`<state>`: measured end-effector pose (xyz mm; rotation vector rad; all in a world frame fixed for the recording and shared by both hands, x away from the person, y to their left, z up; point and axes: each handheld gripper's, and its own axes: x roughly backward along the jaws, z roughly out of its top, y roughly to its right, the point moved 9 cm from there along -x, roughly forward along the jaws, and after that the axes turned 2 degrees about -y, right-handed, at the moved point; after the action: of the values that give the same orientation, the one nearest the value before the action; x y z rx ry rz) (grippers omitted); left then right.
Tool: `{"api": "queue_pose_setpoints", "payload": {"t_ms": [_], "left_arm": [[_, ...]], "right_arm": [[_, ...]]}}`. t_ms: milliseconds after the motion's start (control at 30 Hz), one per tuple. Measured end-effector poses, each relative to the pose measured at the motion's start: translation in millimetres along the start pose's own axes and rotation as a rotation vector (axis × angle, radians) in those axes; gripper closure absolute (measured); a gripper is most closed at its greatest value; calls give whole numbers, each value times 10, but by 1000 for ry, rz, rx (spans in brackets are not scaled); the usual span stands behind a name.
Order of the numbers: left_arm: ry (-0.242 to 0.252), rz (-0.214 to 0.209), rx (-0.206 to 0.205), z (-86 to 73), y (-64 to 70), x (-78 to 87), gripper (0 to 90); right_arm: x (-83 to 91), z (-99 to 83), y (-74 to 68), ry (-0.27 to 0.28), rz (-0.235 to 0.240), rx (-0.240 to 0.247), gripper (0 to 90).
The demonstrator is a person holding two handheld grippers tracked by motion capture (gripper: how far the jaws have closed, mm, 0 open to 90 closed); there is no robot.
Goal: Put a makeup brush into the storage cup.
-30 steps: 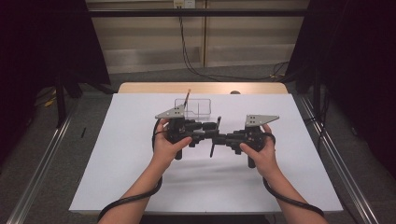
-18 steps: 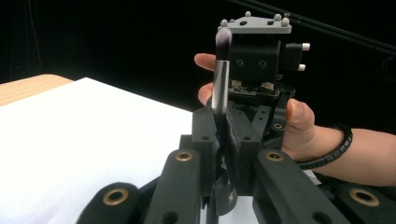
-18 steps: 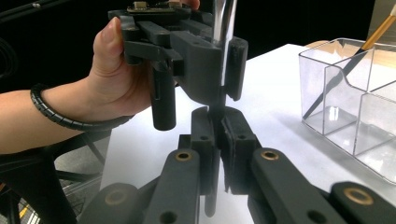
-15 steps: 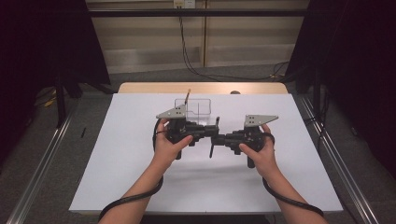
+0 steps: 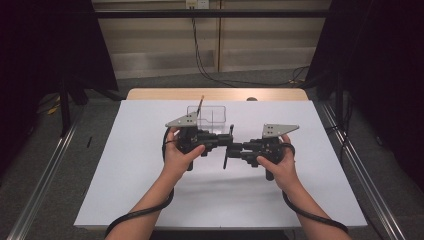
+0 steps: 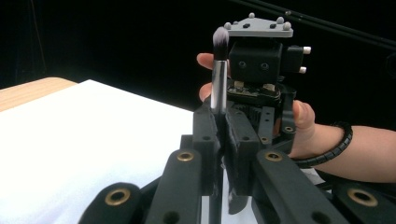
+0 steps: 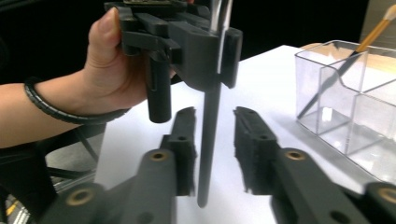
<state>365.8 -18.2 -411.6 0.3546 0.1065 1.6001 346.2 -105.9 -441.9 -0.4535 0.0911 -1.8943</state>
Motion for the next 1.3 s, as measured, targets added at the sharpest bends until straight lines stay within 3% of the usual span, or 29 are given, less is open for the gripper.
{"api": "queue_pose_setpoints", "payload": {"t_ms": [467, 833, 1300], "left_arm": [[10, 30, 0, 13, -50, 93, 840], [5, 67, -5, 16, -129, 179, 840], [22, 122, 3, 69, -244, 316, 840]], "right_arm": [[69, -68, 86, -6, -82, 47, 270], [216, -181, 186, -24, -160, 64, 176], [388, -294, 250, -42, -204, 68, 144]]}}
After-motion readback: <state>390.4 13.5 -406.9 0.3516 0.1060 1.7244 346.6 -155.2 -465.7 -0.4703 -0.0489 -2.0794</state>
